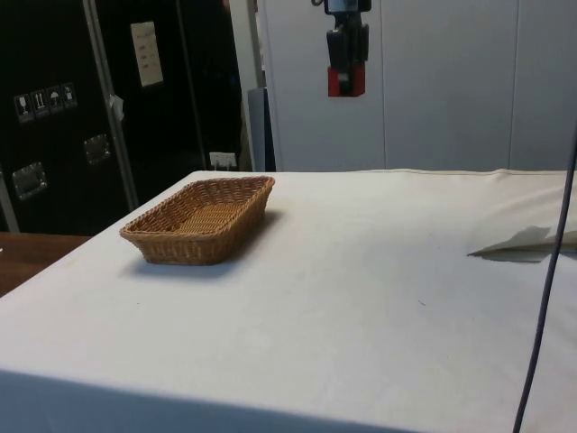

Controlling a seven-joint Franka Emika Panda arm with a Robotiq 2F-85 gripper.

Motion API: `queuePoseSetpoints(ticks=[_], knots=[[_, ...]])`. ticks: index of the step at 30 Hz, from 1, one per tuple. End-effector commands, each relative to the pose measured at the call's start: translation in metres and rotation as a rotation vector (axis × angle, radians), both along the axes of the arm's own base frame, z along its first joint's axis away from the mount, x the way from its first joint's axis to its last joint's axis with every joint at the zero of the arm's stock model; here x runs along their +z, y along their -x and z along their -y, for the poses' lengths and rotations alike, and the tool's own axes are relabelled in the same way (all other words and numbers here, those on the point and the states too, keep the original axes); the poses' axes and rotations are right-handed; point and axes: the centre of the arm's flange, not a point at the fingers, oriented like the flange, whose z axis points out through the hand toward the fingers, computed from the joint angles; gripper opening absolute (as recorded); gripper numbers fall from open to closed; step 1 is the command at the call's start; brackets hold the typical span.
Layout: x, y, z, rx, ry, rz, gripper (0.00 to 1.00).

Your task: Pick up the cube and place it into the basket.

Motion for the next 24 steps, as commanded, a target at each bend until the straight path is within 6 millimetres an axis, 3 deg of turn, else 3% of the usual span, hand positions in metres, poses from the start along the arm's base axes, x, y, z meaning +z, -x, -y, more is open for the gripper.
queuePoseSetpoints(ticks=[1,13,24], knots=[[0.003,0.0,-0.001,0.01,0.01,-0.013,0.0],[0.012,-0.005,-0.01,0.038,0.037,-0.041,0.0],[0.022,-0.013,-0.033,0.043,0.103,-0.072,0.0]])
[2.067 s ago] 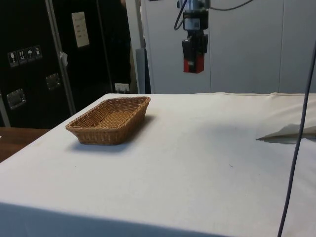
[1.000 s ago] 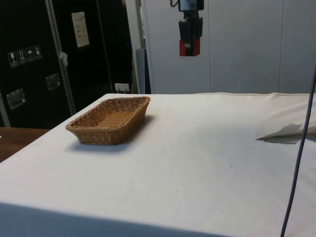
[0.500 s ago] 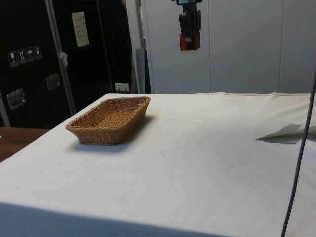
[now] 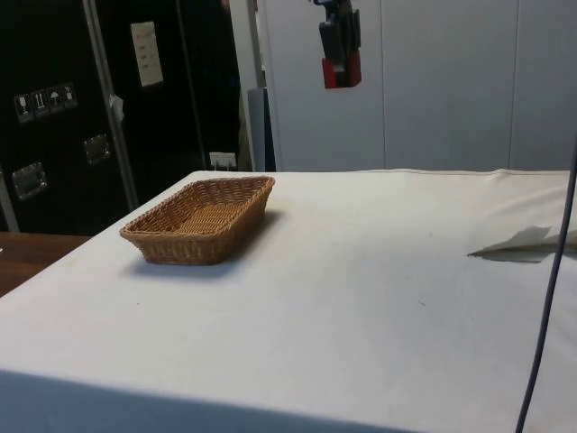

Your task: Pick up the cube and place it into the basket.

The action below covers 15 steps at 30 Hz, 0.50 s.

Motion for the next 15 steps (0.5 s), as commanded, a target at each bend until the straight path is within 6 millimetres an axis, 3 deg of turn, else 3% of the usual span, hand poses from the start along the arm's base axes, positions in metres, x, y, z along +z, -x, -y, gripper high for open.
queuePoseSetpoints(ticks=[1,15], knots=[[0.003,0.0,-0.002,-0.003,0.015,-0.007,0.0],[0.012,-0.009,-0.03,0.008,0.051,-0.007,0.0]])
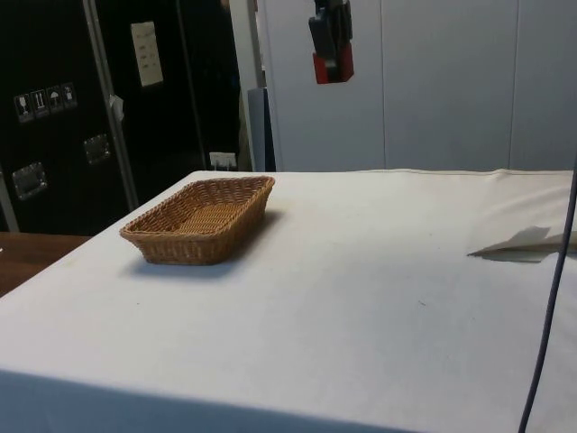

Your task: Pick up the cube and place it into the basket.

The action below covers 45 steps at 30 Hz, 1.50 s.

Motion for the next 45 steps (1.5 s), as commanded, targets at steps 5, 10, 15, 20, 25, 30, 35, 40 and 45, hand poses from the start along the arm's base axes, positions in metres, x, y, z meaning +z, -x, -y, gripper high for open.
queuePoseSetpoints(ticks=[5,10,15,20,25,30,35,40,45], knots=[[0.002,-0.005,-0.011,0.002,0.004,0.002,0.0],[0.004,-0.012,-0.022,0.008,0.004,0.005,0.0],[0.004,-0.018,-0.031,0.014,0.003,0.009,0.0],[0.005,-0.025,-0.041,0.023,0.006,0.016,0.0],[0.004,-0.036,-0.053,0.025,0.005,0.013,0.0],[0.004,-0.043,-0.059,0.03,0.007,0.018,0.0],[0.002,-0.055,-0.064,0.03,0.0,0.011,0.0],[-0.002,-0.064,-0.064,0.03,-0.012,0.007,0.0],[-0.007,-0.075,-0.064,0.029,-0.03,-0.002,0.0]])
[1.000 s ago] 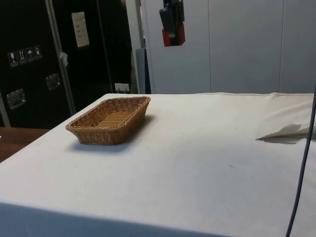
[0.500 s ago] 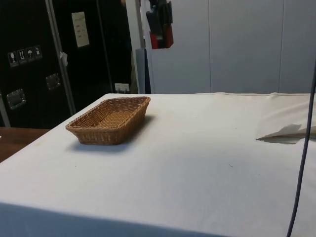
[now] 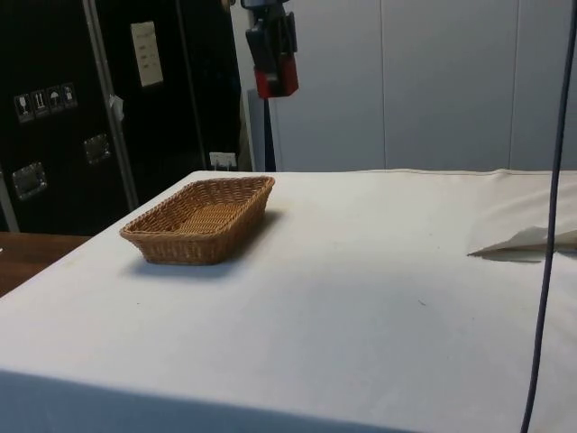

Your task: Pick up the cube and place it into the basket.

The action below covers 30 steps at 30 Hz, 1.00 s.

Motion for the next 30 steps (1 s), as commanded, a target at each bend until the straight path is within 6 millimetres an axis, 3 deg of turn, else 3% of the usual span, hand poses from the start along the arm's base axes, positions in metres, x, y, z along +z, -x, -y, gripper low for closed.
queuePoseSetpoints(ticks=[1,21,30], knots=[[-0.002,-0.003,0.0,0.001,-0.012,-0.012,0.0],[-0.017,-0.045,-0.004,0.001,-0.034,-0.036,0.0],[-0.024,-0.072,-0.018,0.008,-0.028,-0.046,0.0]])
